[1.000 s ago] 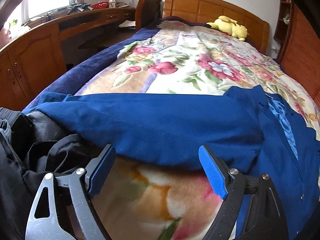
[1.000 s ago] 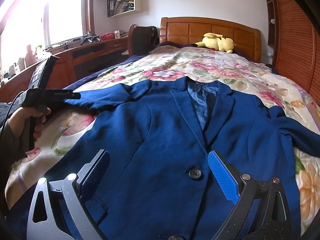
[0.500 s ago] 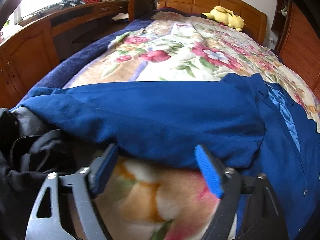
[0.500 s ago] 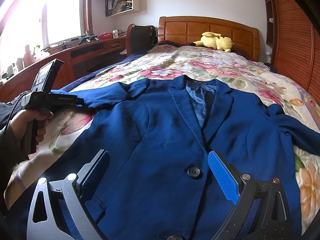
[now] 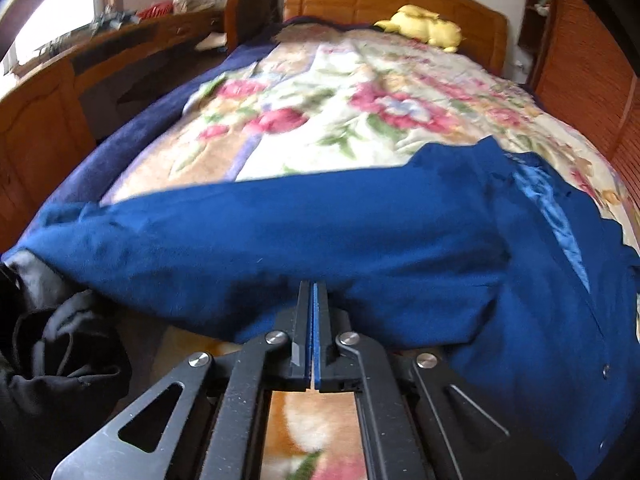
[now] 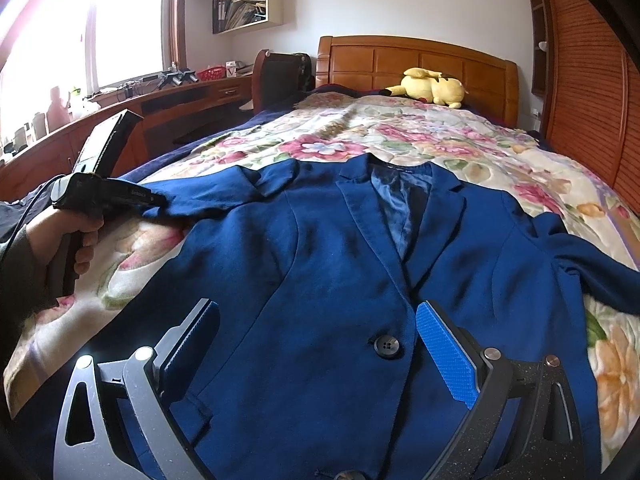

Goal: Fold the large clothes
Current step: 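Lift the gripped side panel with the left tool and fold it inward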

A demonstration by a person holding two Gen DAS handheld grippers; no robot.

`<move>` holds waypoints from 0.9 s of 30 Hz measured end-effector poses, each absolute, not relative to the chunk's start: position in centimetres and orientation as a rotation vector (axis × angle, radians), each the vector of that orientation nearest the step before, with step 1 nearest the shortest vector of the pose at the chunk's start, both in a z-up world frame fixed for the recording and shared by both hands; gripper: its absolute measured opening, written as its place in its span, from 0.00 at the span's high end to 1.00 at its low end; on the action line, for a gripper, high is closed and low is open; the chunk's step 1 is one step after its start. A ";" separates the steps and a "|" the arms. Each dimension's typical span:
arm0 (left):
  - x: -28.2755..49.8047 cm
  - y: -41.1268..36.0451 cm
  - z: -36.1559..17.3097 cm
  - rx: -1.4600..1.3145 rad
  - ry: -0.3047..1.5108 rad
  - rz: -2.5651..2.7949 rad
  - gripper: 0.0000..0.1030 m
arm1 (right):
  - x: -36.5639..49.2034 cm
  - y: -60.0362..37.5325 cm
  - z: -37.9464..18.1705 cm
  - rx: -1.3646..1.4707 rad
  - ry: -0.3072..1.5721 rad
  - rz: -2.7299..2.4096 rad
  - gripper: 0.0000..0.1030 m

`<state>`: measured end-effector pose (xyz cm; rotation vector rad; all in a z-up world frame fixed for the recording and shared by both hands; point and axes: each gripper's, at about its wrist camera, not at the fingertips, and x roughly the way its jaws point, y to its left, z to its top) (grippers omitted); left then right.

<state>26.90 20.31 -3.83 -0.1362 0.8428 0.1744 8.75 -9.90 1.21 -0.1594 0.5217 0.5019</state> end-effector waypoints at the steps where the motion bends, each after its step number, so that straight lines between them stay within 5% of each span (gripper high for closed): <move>1: 26.7 19.8 -3.2 -0.116 0.827 0.167 1.00 | 8.7 -10.0 1.2 -0.159 0.520 0.502 0.04; 8: 26.2 18.8 0.4 -0.173 0.764 0.161 0.99 | 8.6 -10.2 1.3 -0.152 0.515 0.505 0.04; 11: 26.2 19.7 -0.6 -0.204 0.807 0.189 0.66 | 8.5 -10.3 1.3 -0.151 0.514 0.504 0.04; 17: 25.4 21.5 -4.9 -0.254 0.913 0.229 0.34 | 8.7 -10.1 1.2 -0.150 0.513 0.506 0.04; 27: 26.5 22.9 -8.0 -0.310 0.923 0.236 0.28 | 8.8 -10.0 0.9 -0.157 0.518 0.497 0.04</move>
